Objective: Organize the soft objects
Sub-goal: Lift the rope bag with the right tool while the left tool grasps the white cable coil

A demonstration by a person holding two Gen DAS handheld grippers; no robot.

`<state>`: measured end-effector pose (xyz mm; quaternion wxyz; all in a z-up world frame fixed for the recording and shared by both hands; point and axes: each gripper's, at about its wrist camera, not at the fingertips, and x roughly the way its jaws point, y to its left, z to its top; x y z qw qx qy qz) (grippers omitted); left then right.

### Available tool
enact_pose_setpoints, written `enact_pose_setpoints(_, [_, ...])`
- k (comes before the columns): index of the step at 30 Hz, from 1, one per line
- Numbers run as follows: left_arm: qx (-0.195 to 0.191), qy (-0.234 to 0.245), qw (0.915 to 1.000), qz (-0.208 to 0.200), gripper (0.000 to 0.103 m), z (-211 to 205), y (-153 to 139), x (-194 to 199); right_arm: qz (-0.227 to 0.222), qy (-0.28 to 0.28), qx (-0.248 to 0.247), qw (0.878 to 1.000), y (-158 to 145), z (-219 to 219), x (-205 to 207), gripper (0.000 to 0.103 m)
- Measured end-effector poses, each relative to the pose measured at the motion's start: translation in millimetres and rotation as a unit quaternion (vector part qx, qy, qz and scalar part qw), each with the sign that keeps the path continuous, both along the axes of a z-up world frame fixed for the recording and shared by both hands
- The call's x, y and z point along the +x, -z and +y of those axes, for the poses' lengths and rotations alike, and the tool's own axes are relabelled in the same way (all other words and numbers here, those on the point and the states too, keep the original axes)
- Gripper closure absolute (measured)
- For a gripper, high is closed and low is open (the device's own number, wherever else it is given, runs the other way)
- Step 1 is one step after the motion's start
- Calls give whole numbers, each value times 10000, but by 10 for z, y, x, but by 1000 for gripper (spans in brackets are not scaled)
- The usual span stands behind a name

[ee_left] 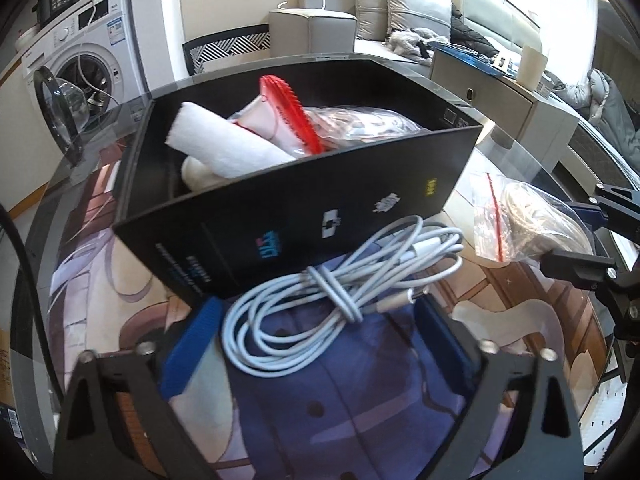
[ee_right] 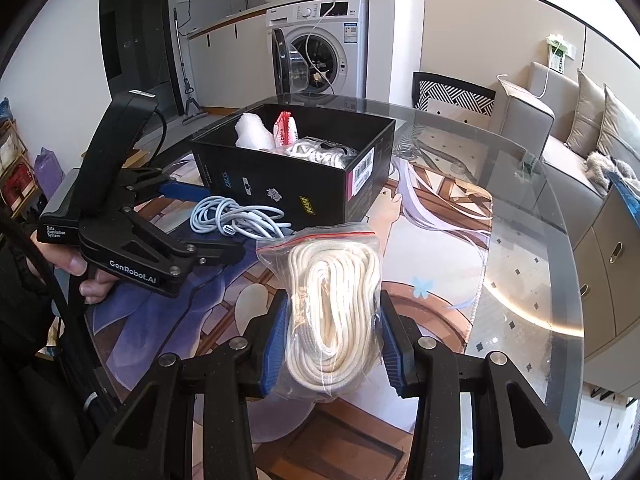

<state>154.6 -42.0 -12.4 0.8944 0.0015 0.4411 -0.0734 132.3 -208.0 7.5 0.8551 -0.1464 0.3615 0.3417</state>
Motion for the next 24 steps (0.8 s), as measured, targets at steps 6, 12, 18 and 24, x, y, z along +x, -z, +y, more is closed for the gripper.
enact_pose_setpoints(6, [-66, 151, 9998, -85, 36, -23, -36, -76, 21, 45, 4, 10000, 12, -30, 12, 61])
enact_pose_setpoints(12, [17, 424, 9991, -47, 44, -103, -50, -213, 39, 86, -18, 10000, 21, -55, 35, 61])
enact_pose_setpoints(18, [-71, 906, 9959, 13, 43, -225, -85, -320, 43, 124, -18, 9999, 24, -79, 47, 61])
enact_pose_setpoints(24, [-92, 940, 9955, -14, 43, -267, -96, -167, 43, 144, -24, 9999, 31, -90, 55, 61])
